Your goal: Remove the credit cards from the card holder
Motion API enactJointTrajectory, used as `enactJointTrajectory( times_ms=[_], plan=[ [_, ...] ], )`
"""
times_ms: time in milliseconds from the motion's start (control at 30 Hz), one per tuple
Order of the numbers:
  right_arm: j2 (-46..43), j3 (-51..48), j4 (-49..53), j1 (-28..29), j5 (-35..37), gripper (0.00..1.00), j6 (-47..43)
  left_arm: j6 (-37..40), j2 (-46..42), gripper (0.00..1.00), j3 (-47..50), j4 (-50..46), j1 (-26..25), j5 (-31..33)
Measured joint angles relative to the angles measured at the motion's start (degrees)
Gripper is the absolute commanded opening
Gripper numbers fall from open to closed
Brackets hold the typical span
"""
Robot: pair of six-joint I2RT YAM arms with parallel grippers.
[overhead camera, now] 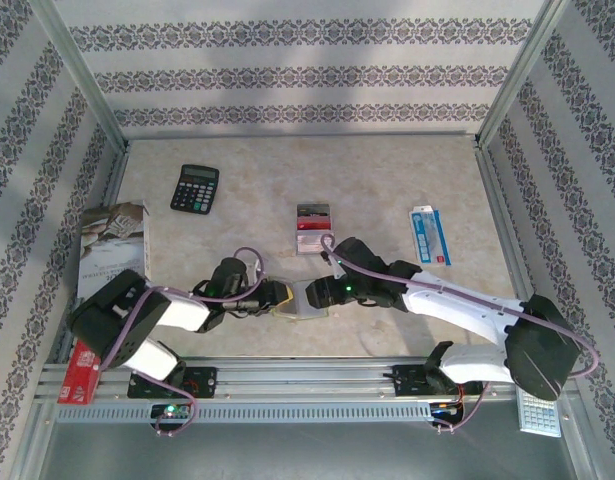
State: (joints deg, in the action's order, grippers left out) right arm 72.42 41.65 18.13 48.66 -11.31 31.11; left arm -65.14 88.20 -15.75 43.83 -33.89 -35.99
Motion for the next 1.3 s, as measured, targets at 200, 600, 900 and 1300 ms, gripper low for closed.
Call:
enactJointTrajectory(
  times_ms=[200, 600, 900, 1300],
  plan=[
    [1.6, 0.0, -0.4, 0.6, 1.7, 0.73, 0.0, -2.2, 4.2, 0.19, -0.4, 5.5, -1.3, 0.8],
    [-3.5, -3.5, 0.0, -8.7, 1.0, 0.73, -0.3, -2.7, 6.7, 0.12, -9.9, 5.2, -6.6, 6.3],
    [-4.7, -3.7, 3.5, -10.2, 1.6, 0.83, -2.6, -4.7, 15.4, 0.3, -13.2, 7.6, -11.9, 12.1],
    [-4.0, -3.2, 5.7, -6.7, 4.3, 0.92, -5.9, -4.9, 6.9, 0.42, -5.4, 8.9, -11.0, 15.2]
  ],
)
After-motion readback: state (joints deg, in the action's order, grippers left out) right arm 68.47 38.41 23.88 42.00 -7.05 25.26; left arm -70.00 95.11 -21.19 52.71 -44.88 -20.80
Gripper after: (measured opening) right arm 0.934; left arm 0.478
